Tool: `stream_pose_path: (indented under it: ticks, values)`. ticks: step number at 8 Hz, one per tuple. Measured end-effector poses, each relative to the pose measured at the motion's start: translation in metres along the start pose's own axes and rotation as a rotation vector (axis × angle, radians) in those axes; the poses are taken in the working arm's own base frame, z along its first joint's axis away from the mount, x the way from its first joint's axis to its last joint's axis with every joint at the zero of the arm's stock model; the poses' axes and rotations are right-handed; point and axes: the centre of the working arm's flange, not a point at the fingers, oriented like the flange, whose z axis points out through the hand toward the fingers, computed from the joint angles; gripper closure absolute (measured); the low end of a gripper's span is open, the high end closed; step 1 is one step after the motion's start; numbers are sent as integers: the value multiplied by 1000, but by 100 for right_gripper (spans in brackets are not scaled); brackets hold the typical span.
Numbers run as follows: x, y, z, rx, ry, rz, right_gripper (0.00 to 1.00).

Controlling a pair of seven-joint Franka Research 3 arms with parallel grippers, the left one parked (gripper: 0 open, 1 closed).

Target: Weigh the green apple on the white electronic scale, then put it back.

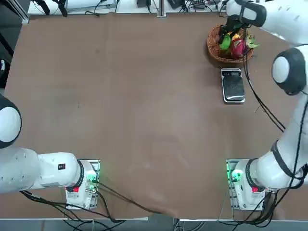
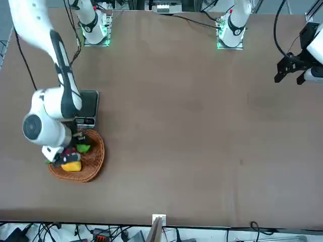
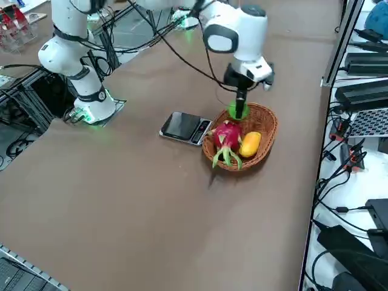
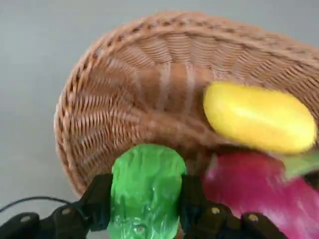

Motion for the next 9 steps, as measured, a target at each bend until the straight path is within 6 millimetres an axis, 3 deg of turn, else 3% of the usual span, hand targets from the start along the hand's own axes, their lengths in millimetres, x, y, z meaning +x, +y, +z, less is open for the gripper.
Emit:
stream_pose_path:
  ticks: [4,7,9]
  values:
    - [25,-5,40,-3,17,-10,31]
    - [28,-5,47,-4,29,-10,28]
    - [34,-5,30,-6,60,-11,1]
